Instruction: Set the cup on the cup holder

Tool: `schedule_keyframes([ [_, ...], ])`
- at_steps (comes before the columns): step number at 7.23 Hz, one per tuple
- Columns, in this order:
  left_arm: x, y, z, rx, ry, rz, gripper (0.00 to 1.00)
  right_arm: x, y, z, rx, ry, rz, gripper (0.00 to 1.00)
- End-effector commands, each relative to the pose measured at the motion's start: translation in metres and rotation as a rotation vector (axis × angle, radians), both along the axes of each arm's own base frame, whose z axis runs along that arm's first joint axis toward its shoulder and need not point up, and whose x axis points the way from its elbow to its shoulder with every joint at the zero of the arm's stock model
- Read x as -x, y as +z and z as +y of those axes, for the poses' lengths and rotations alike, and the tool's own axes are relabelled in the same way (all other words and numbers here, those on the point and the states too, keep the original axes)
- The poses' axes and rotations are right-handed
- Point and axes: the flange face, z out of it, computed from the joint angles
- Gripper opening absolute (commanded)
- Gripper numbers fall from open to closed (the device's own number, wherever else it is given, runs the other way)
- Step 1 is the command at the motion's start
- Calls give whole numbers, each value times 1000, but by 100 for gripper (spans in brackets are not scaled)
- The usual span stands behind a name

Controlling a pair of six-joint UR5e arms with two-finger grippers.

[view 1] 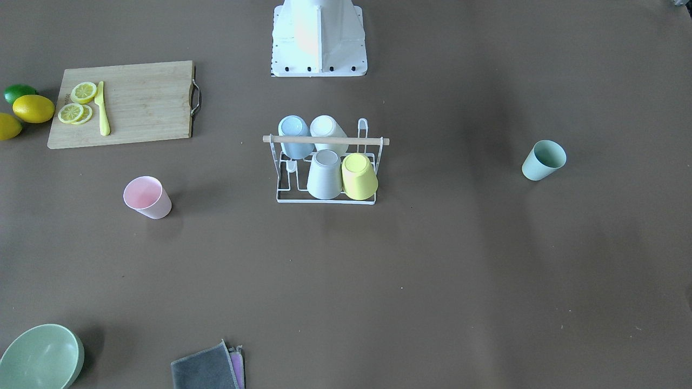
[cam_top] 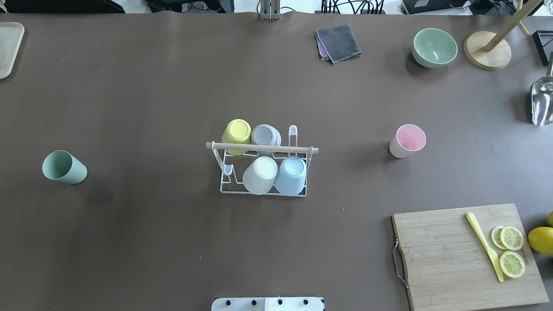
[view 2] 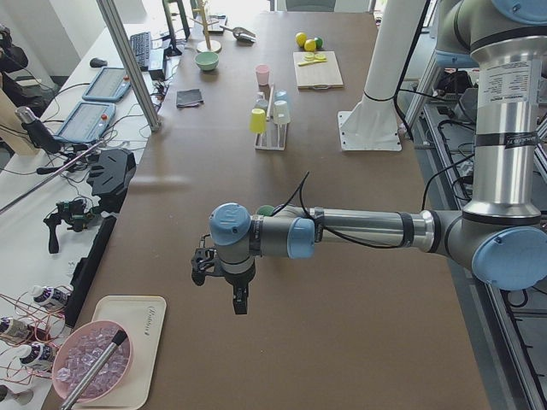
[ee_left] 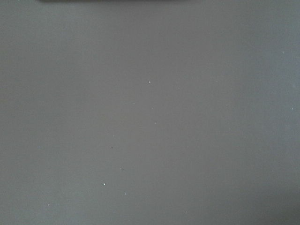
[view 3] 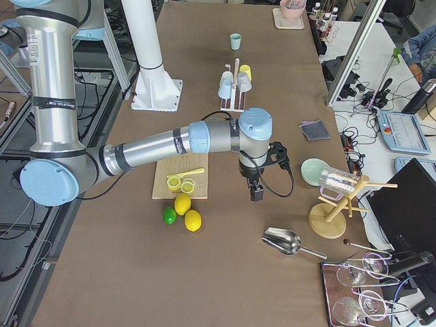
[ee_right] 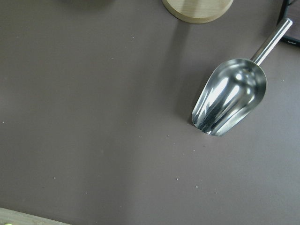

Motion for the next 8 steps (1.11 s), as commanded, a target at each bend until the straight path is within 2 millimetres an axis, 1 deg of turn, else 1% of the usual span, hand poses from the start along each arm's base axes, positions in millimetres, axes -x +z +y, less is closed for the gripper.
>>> schedule_keyframes([
  [1, 0, 0, 0, 1, 1, 0, 98, 53, -49, -28, -26, -100, 66, 100],
  [2, 0, 1, 0, 2, 1, -1, 98, 74, -81, -44, -5, -139, 117, 100],
  [3, 0, 1, 0, 1, 1, -1, 98, 105, -104, -53, -11, -191, 138, 100],
  [4, 0, 1, 0, 2, 1, -1, 98, 125, -121, -58, -21, -224, 157, 100],
  [5, 0, 2, 0, 4, 1, -1, 98, 167, -132, -55, -36, -293, 158, 100],
  [7, 0, 3, 0, 5, 1, -1, 98, 229, -143, -48, -63, -402, 204, 100],
  [8, 0, 5, 1, 8, 1, -1, 98, 250, -153, -44, -59, -449, 234, 100],
])
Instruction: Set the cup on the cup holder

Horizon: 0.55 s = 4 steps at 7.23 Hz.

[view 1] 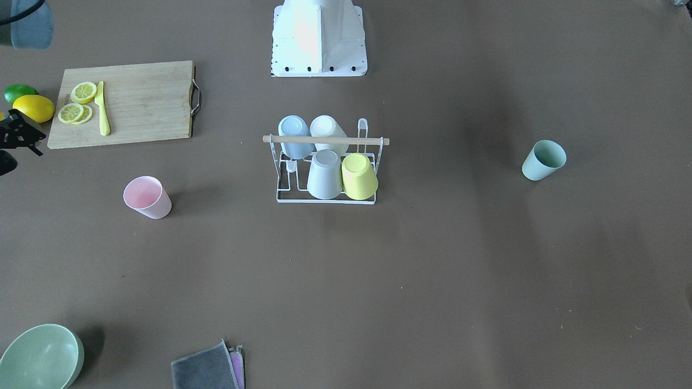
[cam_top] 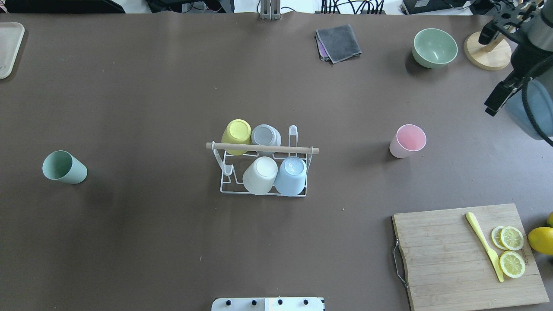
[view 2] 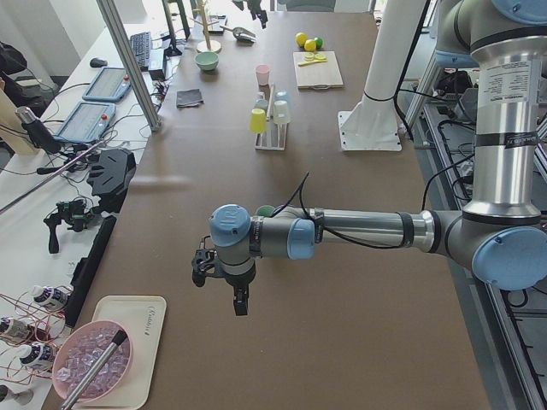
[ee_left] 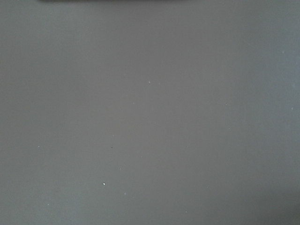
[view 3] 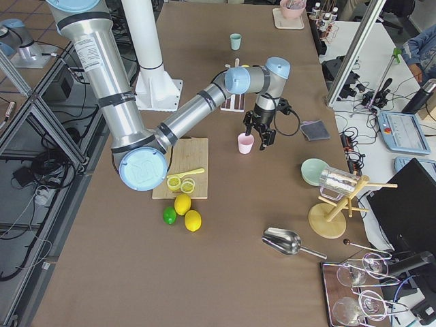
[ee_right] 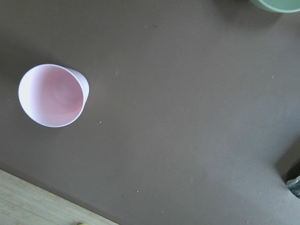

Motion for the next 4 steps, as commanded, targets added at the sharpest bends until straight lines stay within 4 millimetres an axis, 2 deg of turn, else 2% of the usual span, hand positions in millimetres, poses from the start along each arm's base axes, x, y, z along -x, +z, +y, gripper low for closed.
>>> schedule_keyframes([
  [1, 0, 1, 0, 2, 0, 0, 98, 63, -19, 10, -28, -120, 96, 100],
  [2, 0, 1, 0, 2, 0, 0, 98, 90, -22, 5, -31, -164, 167, 100],
  [4, 0, 1, 0, 3, 0, 0, 98, 133, -31, -12, -15, -267, 225, 100],
])
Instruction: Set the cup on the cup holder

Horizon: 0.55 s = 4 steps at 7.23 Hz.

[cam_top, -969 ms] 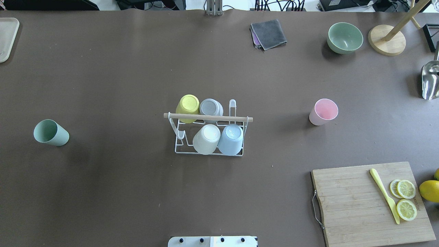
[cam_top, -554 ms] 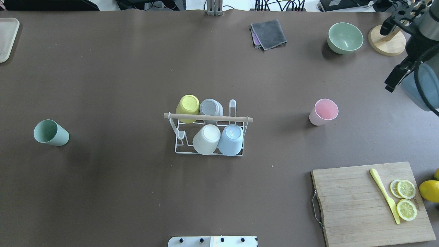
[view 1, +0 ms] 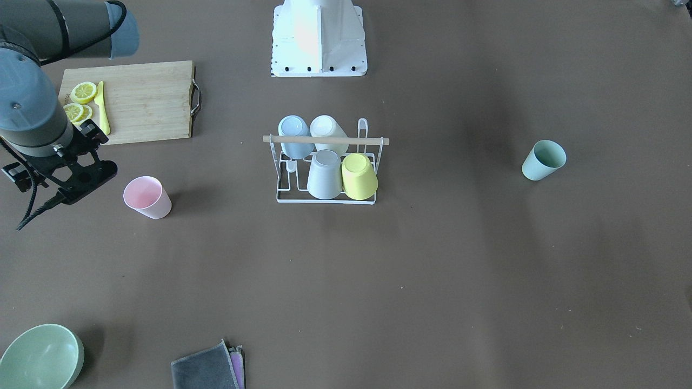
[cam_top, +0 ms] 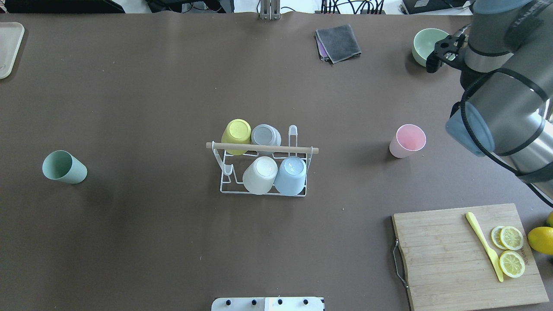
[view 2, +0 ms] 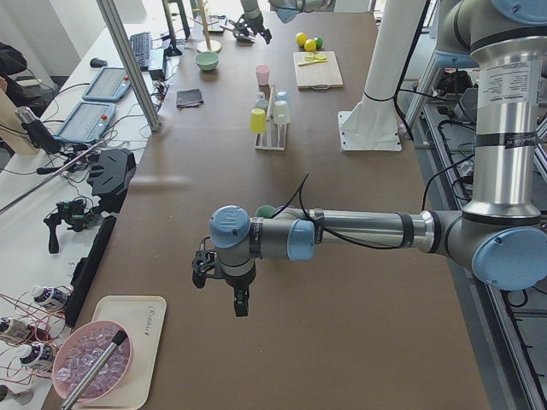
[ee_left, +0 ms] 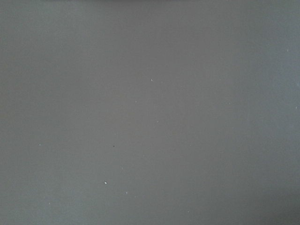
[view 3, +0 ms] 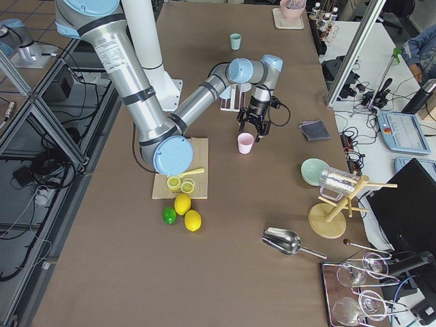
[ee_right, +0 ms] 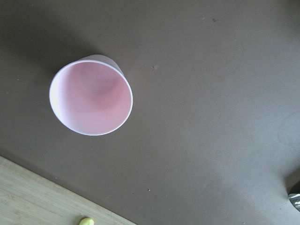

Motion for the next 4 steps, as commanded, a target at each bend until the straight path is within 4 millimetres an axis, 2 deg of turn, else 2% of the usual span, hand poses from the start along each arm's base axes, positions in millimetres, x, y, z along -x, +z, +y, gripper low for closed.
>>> schedule_keyframes([
  [1, 0, -1, 0, -2, 0, 0, 98, 57, -12, -24, 25, -115, 75, 100],
  [2, 0, -2, -1, -5, 0, 0, 98, 74, -21, -41, 35, -147, 97, 100],
  [4, 0, -4, -1, -8, 0, 2, 98, 102, -30, -48, 33, -202, 118, 100],
])
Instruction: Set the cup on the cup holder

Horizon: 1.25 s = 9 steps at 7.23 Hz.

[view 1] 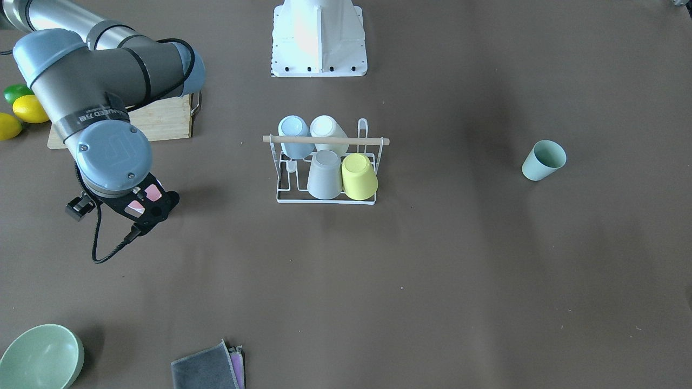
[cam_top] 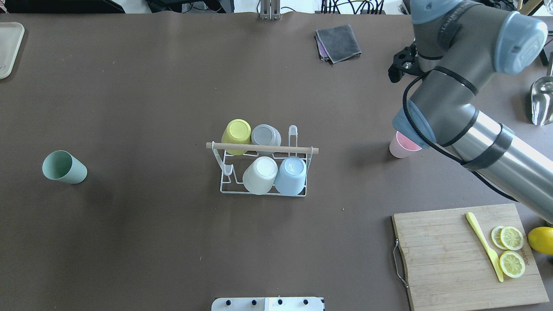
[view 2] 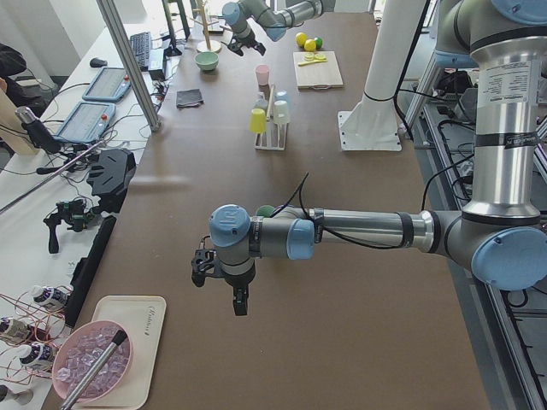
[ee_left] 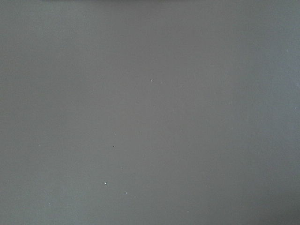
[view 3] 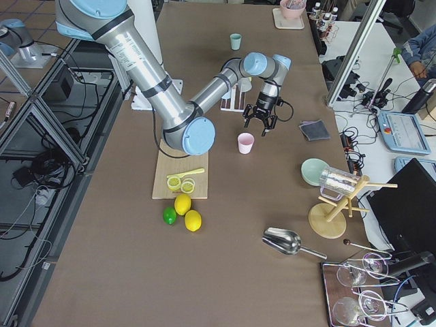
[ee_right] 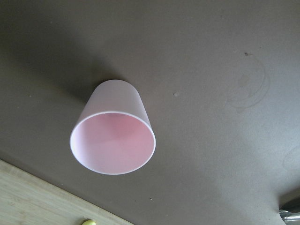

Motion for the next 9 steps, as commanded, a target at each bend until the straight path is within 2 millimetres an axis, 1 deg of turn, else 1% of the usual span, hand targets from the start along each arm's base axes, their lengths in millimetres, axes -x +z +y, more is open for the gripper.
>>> schedule_keyframes([
  [1, 0, 0, 0, 2, -1, 0, 98, 30, -8, 2, -6, -54, 19, 100],
  [2, -2, -6, -7, 0, 1, 3, 98, 44, -8, 10, -19, -82, 40, 100],
  [3, -4, -15, -16, -17, 6, 6, 98, 62, -9, 9, -26, -113, 72, 100],
  [4, -5, -24, -21, -20, 5, 11, 98, 79, -7, 0, -4, -160, 90, 100],
  [5, -10, -48, -44, 2, 11, 29, 98, 93, -6, -7, 1, -193, 121, 100],
  [6, -35, -87, -80, 41, 53, 29, 98, 101, 1, -5, -5, -236, 147, 100],
  [7, -58, -122, -107, 90, 90, 22, 98, 111, 10, 1, 0, -261, 171, 100],
  [8, -68, -133, -116, 132, 104, 25, 98, 119, 20, 4, 4, -284, 194, 100],
  [9, -73, -139, -119, 125, 114, 28, 98, 123, 19, 6, 1, -291, 194, 100],
])
